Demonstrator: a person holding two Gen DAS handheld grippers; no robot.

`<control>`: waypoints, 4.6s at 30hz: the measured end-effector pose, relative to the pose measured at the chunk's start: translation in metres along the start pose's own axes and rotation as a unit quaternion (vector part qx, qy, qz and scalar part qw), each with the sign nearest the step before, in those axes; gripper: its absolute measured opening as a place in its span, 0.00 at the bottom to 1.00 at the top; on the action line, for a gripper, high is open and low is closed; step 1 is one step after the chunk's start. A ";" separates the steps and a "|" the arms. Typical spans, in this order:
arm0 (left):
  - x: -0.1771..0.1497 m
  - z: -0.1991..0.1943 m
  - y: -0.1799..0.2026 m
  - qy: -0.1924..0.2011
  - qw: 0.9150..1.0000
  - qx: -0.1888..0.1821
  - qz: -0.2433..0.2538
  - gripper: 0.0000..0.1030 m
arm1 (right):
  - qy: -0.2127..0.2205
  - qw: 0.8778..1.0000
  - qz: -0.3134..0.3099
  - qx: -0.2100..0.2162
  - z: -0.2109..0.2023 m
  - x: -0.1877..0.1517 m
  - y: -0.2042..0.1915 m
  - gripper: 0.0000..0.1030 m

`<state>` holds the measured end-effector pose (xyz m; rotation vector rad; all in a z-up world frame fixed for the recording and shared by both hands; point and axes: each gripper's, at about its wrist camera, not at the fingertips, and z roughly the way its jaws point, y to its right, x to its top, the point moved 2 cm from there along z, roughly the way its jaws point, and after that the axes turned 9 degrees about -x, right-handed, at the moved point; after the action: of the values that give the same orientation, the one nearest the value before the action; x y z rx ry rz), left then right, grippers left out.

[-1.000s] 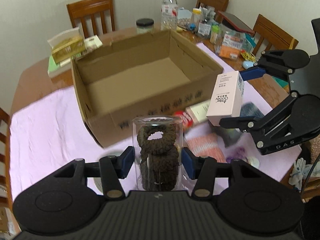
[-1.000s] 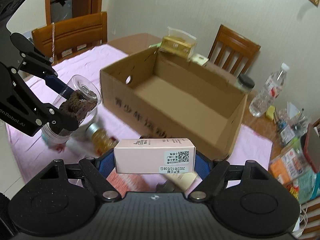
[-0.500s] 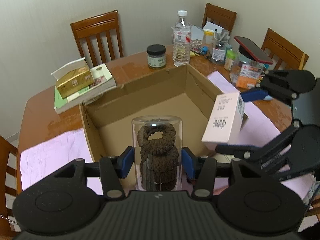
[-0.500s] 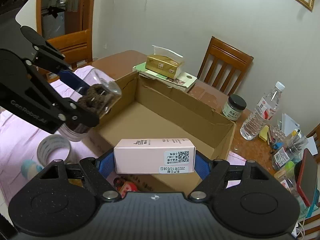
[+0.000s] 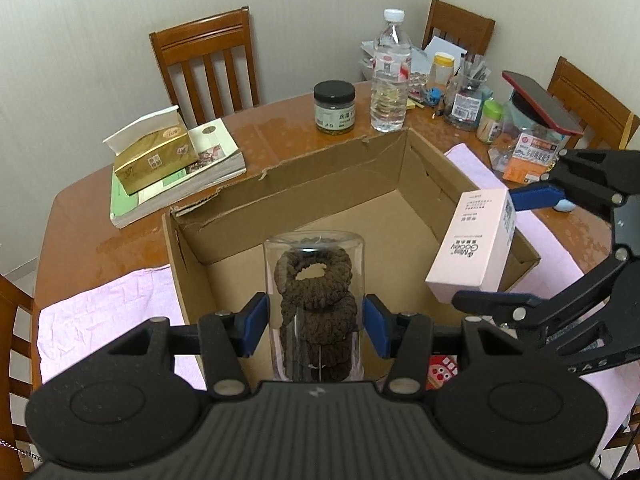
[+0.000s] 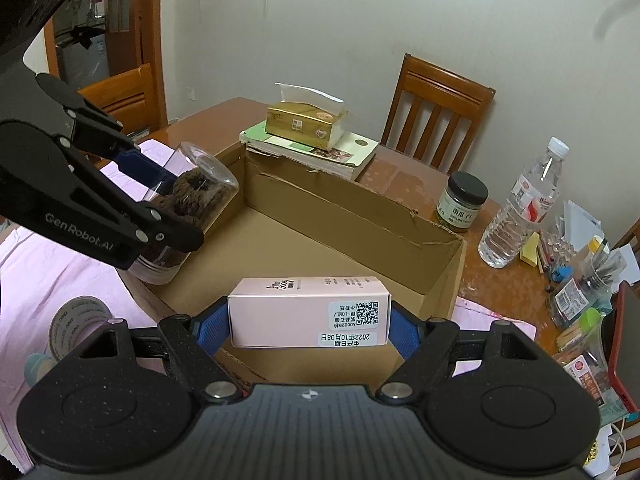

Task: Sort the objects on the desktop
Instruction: 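Carry the jar and pink box into the cardboard box and open both tools, then withdraw both tools from the box back over the table, then grasp the blue cartoon keychain with left tool while right tool grasps the purple cupcake keychain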

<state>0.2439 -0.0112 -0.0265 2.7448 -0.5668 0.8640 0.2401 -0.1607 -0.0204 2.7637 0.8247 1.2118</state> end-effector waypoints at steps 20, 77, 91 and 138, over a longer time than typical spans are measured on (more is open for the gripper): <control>-0.007 0.008 -0.007 -0.012 1.000 0.010 -0.014 0.76 | -0.020 1.000 0.014 -0.006 0.013 -0.005 -0.003 0.83; -0.144 -0.068 0.041 -0.022 1.000 0.015 0.009 0.87 | -0.036 0.999 0.023 0.027 -0.069 -0.078 -0.069 0.99; -0.168 -0.061 0.043 -0.040 0.999 0.010 -0.009 0.87 | -0.051 0.998 0.036 0.028 -0.075 -0.094 -0.076 0.99; -0.225 -0.011 0.011 -0.061 0.998 -0.012 0.008 0.52 | -0.150 0.984 0.091 -0.014 -0.078 -0.182 -0.063 0.99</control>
<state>0.0643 0.0490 -0.1484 2.7892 -0.6167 0.6907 0.0550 -0.2072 -0.1031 2.9464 0.5357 0.7841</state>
